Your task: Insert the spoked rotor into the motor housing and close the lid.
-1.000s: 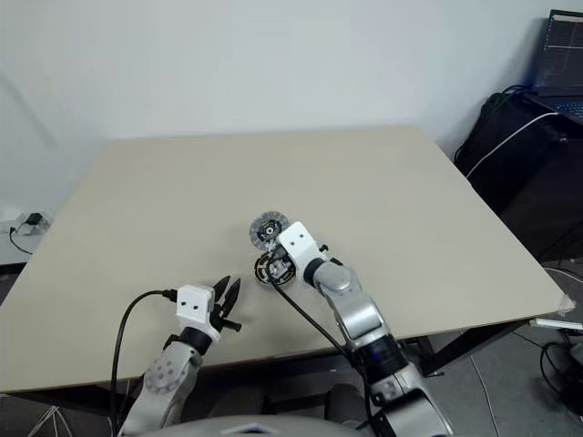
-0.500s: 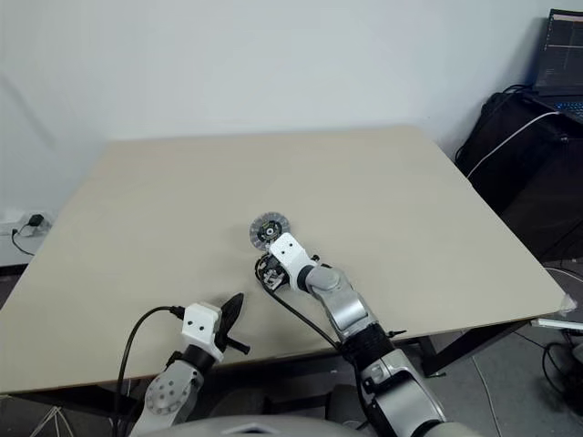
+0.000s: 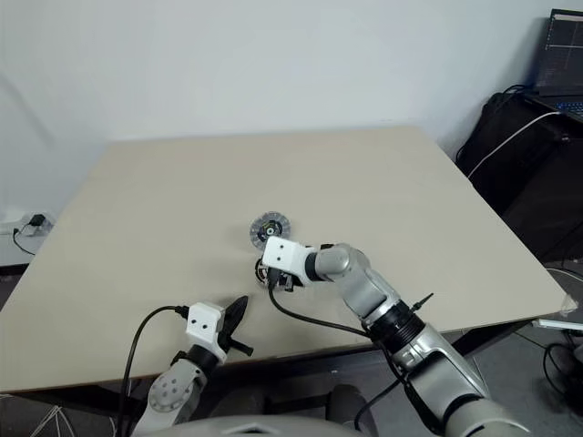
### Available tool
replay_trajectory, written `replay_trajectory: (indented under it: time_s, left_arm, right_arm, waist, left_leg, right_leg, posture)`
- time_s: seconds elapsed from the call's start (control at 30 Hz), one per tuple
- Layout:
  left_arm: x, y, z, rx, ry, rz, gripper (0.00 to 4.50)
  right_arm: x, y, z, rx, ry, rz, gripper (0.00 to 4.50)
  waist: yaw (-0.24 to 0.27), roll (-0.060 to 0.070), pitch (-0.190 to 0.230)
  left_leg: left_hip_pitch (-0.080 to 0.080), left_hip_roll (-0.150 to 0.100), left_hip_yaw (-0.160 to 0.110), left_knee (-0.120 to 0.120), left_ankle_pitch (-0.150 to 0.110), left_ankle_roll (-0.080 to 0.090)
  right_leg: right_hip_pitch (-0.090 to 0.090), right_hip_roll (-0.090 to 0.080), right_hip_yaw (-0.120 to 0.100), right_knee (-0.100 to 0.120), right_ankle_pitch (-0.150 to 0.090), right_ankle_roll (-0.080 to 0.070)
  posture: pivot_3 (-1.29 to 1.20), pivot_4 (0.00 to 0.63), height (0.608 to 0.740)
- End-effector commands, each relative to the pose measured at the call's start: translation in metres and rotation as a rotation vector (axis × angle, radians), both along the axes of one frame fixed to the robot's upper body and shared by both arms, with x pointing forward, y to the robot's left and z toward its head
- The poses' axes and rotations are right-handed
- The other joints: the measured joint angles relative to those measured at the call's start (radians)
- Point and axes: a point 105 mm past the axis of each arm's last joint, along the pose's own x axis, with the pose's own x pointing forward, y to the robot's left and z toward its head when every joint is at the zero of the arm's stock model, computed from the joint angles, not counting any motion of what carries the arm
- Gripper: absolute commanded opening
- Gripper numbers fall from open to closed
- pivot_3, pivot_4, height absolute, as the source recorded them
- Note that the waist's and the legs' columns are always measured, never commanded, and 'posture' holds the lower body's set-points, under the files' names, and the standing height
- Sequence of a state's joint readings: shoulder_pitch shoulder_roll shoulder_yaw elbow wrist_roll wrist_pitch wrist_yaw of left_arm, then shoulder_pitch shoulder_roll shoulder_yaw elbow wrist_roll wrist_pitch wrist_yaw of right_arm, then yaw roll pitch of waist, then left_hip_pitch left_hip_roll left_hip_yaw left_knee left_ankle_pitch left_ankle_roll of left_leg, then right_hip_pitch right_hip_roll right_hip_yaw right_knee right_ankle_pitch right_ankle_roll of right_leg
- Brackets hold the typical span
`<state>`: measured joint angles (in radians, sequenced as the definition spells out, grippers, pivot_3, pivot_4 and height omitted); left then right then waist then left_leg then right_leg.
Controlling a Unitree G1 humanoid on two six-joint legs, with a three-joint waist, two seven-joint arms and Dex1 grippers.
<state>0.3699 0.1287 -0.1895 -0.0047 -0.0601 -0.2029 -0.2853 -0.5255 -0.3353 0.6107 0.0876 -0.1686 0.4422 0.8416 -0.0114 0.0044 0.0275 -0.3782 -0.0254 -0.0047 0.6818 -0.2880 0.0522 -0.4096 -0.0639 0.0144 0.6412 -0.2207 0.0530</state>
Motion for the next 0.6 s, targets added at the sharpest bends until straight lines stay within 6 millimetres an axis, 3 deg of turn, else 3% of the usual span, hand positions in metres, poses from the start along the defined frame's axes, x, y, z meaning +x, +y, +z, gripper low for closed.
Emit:
replay_trajectory:
  time_s: [0.03, 0.3, 0.6]
  left_arm:
    - [0.006, -0.005, 0.012, -0.018, -0.048, -0.009, 0.0]
    - [0.005, -0.006, 0.01, -0.029, -0.039, 0.003, 0.0]
    - [0.004, -0.01, 0.008, -0.047, -0.031, 0.008, 0.0]
  right_arm:
    - [0.006, 0.002, 0.012, -0.075, -0.079, 0.081, 2.92]
    - [0.002, 0.004, 0.001, -0.214, -0.065, 0.234, 2.92]
    - [0.004, 0.002, -0.012, -0.281, -0.029, 0.27, 2.92]
  waist:
    - [0.0, 0.0, 0.0]
    - [0.001, 0.0, 0.0]
    - [0.0, 0.0, 0.0]
  left_leg:
    - [0.0, 0.0, 0.0, 0.0, 0.0, 0.0]
    - [0.0, 0.0, 0.0, 0.001, 0.0, 0.0]
    - [0.0, 0.0, -0.001, 0.001, 0.0, 0.0]
  right_leg:
    - [0.0, 0.0, 0.0, 0.0, 0.0, 0.0]
    - [0.0, 0.0, 0.0, 0.0, 0.0, 0.0]
    - [0.0, -0.001, 0.0, 0.0, 0.0, 0.0]
  posture:
    - [0.0, 0.0, 0.74]
    - [0.0, 0.0, 0.74]
    - [0.0, 0.0, 0.74]
